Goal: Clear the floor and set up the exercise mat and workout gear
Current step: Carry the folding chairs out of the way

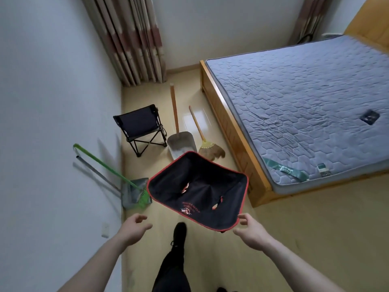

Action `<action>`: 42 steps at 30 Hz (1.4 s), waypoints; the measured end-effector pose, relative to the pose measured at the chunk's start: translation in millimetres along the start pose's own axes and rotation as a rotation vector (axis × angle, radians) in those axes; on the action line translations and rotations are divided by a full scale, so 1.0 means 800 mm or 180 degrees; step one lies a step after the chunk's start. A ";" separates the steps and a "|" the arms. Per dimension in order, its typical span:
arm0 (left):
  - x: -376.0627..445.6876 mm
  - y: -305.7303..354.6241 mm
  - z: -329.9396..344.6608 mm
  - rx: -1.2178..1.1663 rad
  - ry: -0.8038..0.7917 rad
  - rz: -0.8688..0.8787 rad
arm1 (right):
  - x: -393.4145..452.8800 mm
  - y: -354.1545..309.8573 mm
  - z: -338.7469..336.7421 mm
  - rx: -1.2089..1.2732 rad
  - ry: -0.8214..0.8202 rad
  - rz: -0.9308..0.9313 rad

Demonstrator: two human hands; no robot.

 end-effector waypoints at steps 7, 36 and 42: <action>0.178 0.037 -0.042 0.0147 -0.0114 -0.0277 | 0.109 -0.013 0.052 0.0421 -0.0039 0.0945; 0.438 -0.003 0.023 -0.0714 -0.0803 -0.1920 | 0.267 0.035 0.142 0.2106 0.0319 0.3148; 0.437 0.004 0.021 -0.0261 -0.0474 -0.1501 | 0.277 0.053 0.137 0.2508 0.0363 0.3346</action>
Point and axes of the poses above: each hand's wrist, its own x-axis towards the middle knuckle, its own z-axis out of the palm, y = z × x, the point moved 4 cm from there along x, towards the middle knuckle, and after that the axes turned 4 degrees about z, right-handed, at the moved point
